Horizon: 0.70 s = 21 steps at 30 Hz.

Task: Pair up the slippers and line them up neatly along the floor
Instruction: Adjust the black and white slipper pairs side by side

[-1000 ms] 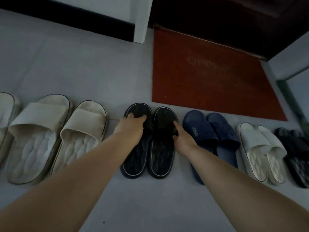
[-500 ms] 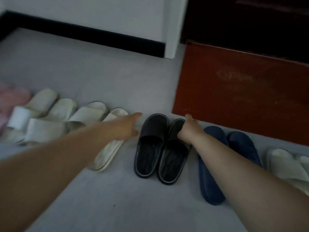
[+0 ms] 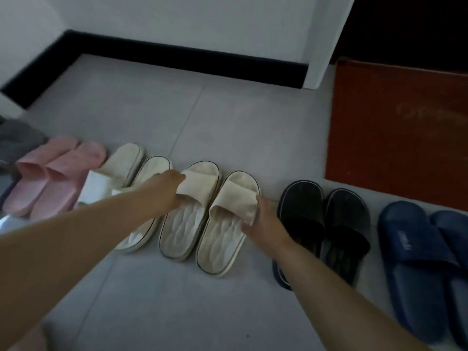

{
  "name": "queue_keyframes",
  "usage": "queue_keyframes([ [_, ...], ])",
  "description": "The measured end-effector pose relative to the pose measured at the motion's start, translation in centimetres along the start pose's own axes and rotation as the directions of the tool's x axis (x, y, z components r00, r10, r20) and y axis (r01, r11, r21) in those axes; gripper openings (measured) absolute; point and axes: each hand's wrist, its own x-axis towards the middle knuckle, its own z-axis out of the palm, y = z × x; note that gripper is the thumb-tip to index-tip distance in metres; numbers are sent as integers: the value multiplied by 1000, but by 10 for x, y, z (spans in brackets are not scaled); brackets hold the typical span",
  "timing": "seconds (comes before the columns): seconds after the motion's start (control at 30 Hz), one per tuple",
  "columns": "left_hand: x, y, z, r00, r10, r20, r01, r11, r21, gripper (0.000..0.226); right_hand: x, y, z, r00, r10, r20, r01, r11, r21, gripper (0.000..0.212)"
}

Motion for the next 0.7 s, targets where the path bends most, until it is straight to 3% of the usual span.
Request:
queue_keyframes([
  [0.1, 33, -32, 20, 993, 108, 37, -111, 991, 77, 76, -2, 11, 41, 977, 76, -197, -38, 981, 192, 64],
  [0.17, 46, -45, 19, 981, 176, 78, -183, 977, 105, 85, -6, 17, 62, 959, 148, -240, -74, 954, 292, 58],
  [0.33, 66, -47, -10, 910, 332, 249, -392, 885, 253, 69, 0, 13, 86, 874, 290, -390, -184, 940, 286, 49],
  [0.43, 75, -51, -1, 892, 357, 275, -429, 862, 272, 79, 15, 6, 85, 804, 349, -481, -237, 931, 279, 46],
  [0.53, 75, -55, 19, 888, 350, 300, -419, 883, 210, 86, 9, 1, 87, 827, 318, -463, -225, 943, 246, 48],
  [0.7, 65, -52, 38, 930, 320, 183, -338, 938, 75, 84, -9, 8, 83, 909, 189, -372, -131, 976, 175, 61],
])
